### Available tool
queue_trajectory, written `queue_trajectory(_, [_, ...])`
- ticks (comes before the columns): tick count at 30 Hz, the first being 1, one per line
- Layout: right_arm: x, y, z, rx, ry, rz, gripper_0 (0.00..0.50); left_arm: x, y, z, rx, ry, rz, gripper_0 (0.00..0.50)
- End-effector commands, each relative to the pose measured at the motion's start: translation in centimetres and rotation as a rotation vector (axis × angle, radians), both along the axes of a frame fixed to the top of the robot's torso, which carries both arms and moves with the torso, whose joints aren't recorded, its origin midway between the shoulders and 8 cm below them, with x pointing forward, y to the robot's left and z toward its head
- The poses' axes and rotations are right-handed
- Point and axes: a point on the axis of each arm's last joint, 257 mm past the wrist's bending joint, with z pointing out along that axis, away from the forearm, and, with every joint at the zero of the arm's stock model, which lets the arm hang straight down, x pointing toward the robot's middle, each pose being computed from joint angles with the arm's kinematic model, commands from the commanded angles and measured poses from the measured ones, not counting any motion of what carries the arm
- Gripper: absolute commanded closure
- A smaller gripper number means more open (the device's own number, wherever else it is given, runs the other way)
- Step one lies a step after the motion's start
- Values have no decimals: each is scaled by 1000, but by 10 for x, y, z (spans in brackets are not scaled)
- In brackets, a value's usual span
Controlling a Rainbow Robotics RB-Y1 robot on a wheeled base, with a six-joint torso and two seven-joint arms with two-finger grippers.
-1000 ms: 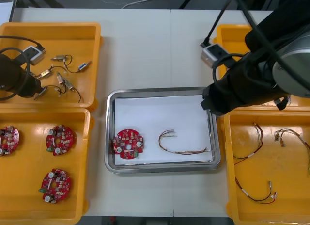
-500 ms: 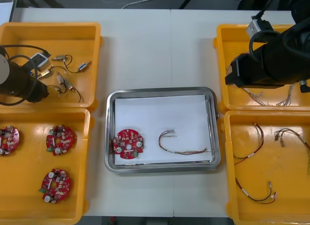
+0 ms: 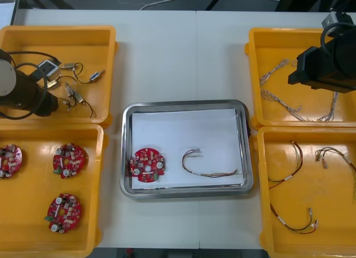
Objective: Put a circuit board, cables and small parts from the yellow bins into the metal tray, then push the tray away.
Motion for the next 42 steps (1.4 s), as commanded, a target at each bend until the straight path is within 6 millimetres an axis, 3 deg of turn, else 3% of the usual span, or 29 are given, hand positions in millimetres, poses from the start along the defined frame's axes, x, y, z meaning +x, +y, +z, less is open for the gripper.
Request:
queue_trajectory(1, [6, -43, 13, -23, -22, -92, 0, 13, -16, 13, 97, -27, -162, 434])
queue_trajectory(2, [7, -46, 13, -24, -19, -97, 0, 14, -16, 13, 95, -29, -161, 494])
queue_trajectory(3, [8, -50, 10, -24, -10, -107, 0, 14, -16, 13, 95, -29, -161, 500])
queue_trajectory(12, [15, -89, -8, -41, 43, -228, 0, 15, -24, 16, 74, -31, -171, 500])
queue_trajectory(19, [24, -105, -25, -6, 73, -291, 0, 11, -32, 43, 49, -14, -170, 500])
queue_trajectory(28, [46, -144, -31, -10, 49, -397, 0, -11, -26, 87, 65, 23, -151, 500])
queue_trajectory(34, [61, -152, -32, 15, 36, -421, 0, -29, -23, 106, 81, 52, -134, 500])
queue_trajectory(42, [77, -164, -33, 15, -1, -419, 0, -59, -44, 128, 49, 81, -45, 500])
